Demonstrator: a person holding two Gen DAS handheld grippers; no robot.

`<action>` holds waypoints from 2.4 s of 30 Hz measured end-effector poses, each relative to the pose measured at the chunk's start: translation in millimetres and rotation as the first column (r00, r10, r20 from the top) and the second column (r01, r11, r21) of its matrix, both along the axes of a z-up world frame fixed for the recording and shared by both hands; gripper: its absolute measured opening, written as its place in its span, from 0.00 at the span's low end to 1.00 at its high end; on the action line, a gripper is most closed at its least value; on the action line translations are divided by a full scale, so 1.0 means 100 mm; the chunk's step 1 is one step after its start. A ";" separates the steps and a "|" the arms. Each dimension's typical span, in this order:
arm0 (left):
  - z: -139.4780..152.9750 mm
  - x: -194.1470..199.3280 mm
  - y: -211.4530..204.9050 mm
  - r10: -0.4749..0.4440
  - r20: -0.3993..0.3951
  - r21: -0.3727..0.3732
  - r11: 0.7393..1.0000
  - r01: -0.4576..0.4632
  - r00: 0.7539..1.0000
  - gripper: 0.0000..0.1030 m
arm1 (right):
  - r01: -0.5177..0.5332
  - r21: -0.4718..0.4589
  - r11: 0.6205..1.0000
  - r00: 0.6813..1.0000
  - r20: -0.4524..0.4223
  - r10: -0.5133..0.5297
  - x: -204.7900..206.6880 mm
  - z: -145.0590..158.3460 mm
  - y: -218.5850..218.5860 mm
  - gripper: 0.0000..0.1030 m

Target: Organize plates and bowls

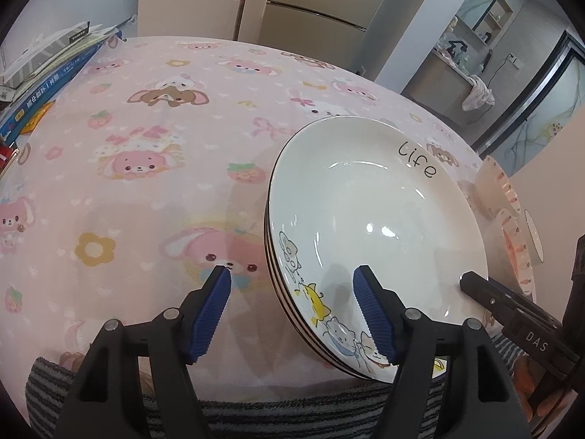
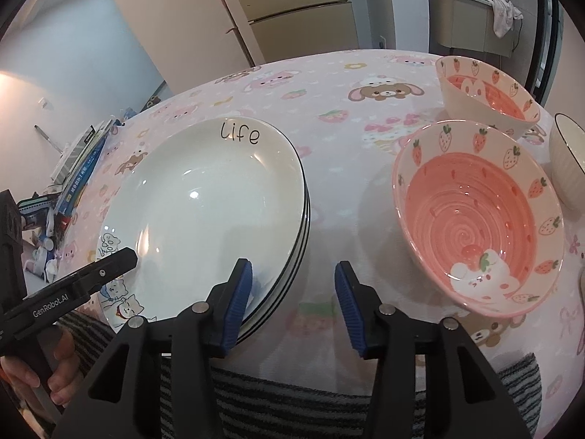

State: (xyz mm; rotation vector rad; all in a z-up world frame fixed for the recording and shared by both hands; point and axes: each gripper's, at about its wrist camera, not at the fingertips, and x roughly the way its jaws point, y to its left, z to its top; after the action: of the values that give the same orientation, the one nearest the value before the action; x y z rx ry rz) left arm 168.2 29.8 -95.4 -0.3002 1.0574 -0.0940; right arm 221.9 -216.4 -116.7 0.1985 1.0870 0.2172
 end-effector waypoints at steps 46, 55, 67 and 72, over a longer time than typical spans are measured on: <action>1.60 -1.40 -0.96 -0.189 0.505 0.247 0.967 0.069 0.842 0.86 | 0.199 -0.162 0.966 0.888 0.447 -0.109 -1.46 1.40 -0.59 0.71; 1.80 -1.62 -1.21 -0.194 0.627 0.246 0.968 0.045 0.754 1.00 | 0.314 -0.110 0.943 0.808 0.553 -0.205 -1.77 1.57 -0.99 0.92; 1.38 -1.32 -1.65 -0.323 0.536 0.302 0.936 0.179 0.780 1.00 | 0.386 -0.241 0.890 0.832 0.508 -0.224 -1.60 1.23 -1.18 0.92; 1.14 -1.21 -1.73 -0.342 0.513 0.275 0.934 0.227 0.787 1.00 | 0.338 -0.184 0.923 0.865 0.447 -0.228 -1.52 1.10 -1.28 0.92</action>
State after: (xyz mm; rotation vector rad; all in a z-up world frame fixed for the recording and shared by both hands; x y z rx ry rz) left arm 46.9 -142.7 19.1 0.0809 0.5117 -0.3289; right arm 70.3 -344.7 -6.8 0.0714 0.6350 -0.1486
